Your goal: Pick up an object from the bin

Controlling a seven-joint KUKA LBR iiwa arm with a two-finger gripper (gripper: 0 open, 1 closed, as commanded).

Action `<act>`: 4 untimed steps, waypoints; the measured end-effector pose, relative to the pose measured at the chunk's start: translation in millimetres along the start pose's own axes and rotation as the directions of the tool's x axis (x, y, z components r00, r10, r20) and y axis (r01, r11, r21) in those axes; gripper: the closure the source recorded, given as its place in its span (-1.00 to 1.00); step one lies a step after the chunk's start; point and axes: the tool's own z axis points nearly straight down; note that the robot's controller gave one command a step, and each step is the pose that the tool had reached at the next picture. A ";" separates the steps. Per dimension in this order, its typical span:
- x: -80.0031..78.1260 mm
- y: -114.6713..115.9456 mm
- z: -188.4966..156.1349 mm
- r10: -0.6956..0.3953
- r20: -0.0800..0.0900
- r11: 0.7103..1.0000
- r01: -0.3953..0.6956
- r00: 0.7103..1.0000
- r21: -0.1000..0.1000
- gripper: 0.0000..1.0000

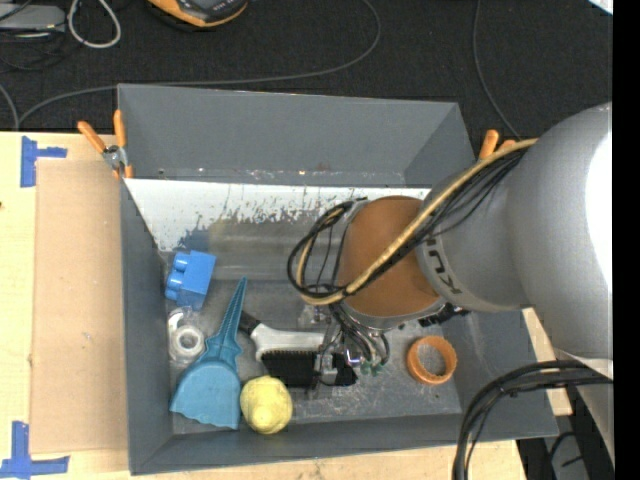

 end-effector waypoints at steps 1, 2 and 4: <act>18.3 21.4 0.0 0.007 -0.005 1.000 -0.007 1.000 -0.002 -1.00; 13.7 16.8 -97.8 -0.021 -0.005 1.000 0.021 1.000 0.000 -1.00; 21.6 18.4 -7.3 0.008 -0.015 1.000 -0.008 1.000 0.002 -1.00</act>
Offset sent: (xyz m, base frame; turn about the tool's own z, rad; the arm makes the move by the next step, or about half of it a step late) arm -0.0119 0.0159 0.1092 -0.0228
